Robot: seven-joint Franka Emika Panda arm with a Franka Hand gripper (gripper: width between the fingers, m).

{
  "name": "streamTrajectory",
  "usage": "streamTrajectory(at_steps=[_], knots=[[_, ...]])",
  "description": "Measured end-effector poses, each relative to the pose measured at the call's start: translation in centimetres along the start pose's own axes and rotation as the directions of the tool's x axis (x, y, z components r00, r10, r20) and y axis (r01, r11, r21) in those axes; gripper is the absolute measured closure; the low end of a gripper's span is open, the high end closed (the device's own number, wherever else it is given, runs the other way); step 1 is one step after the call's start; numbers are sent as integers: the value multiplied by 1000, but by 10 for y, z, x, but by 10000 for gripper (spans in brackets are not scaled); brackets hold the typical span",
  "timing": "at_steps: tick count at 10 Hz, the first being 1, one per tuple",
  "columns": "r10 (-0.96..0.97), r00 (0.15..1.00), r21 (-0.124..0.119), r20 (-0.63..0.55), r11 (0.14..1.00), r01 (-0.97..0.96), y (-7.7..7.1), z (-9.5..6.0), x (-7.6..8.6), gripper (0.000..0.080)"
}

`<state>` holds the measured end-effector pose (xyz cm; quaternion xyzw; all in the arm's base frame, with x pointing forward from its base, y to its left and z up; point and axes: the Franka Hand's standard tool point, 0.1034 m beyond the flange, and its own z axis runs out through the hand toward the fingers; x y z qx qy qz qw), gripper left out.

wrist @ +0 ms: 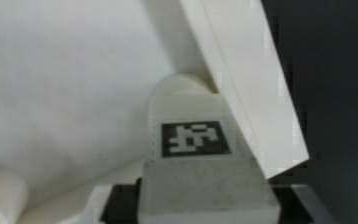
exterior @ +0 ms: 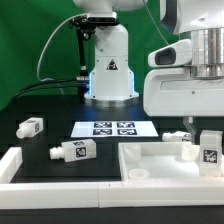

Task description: Assemble one leg

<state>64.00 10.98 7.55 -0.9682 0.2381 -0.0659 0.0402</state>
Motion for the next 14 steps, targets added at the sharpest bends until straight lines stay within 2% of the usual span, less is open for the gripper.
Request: streamTrajectory(at_steps=[2, 4, 6, 8, 10, 13, 14], knots=[[303, 953, -2, -5, 953, -303, 2, -1, 1, 514], [567, 823, -20, 9, 823, -567, 2, -1, -1, 512], [772, 635, -40, 14, 635, -771, -2, -2, -4, 512], [919, 393, -32, 19, 394, -919, -4, -1, -5, 512], [969, 248, -30, 18, 249, -968, -3, 0, -4, 512], [970, 241, -29, 18, 242, -970, -3, 0, -3, 512], [969, 247, -30, 18, 247, -969, -3, 0, -4, 342]])
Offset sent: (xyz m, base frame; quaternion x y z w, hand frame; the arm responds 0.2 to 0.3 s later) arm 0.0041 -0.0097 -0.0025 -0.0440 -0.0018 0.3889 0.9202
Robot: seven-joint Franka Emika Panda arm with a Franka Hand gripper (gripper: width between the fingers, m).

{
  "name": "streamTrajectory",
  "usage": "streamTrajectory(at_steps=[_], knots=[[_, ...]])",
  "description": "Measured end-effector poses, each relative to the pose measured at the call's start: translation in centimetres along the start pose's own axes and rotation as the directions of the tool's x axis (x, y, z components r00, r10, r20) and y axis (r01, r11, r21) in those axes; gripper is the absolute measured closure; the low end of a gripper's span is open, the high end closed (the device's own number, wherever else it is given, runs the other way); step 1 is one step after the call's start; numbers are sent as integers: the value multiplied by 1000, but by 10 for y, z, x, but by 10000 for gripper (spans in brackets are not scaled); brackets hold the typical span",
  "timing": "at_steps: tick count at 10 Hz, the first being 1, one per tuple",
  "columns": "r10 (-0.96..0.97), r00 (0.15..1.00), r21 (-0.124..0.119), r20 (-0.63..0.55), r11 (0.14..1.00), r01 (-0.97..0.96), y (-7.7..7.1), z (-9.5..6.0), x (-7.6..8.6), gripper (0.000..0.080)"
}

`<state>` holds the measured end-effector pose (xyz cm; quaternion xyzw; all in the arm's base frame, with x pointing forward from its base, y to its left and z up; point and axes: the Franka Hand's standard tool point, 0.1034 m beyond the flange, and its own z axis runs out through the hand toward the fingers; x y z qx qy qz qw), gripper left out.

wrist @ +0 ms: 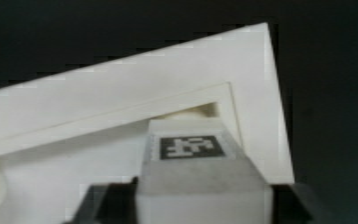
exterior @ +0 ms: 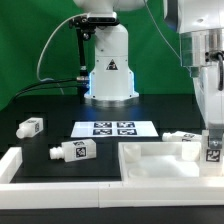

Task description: Assemble one leg

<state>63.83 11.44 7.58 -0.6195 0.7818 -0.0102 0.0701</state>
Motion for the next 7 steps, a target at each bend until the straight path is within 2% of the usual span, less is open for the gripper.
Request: streamTrajectory(at_steps=[1, 2, 4, 5, 7], knots=[[-45, 999, 5, 2, 999, 45, -2, -4, 0, 218], [-100, 995, 22, 12, 995, 100, -6, -18, 0, 218], [-157, 987, 47, 38, 987, 155, -11, -47, -1, 154], [-166, 985, 62, 42, 985, 164, -16, -56, -2, 154], [-169, 985, 56, 38, 984, 167, -13, -50, -2, 151]])
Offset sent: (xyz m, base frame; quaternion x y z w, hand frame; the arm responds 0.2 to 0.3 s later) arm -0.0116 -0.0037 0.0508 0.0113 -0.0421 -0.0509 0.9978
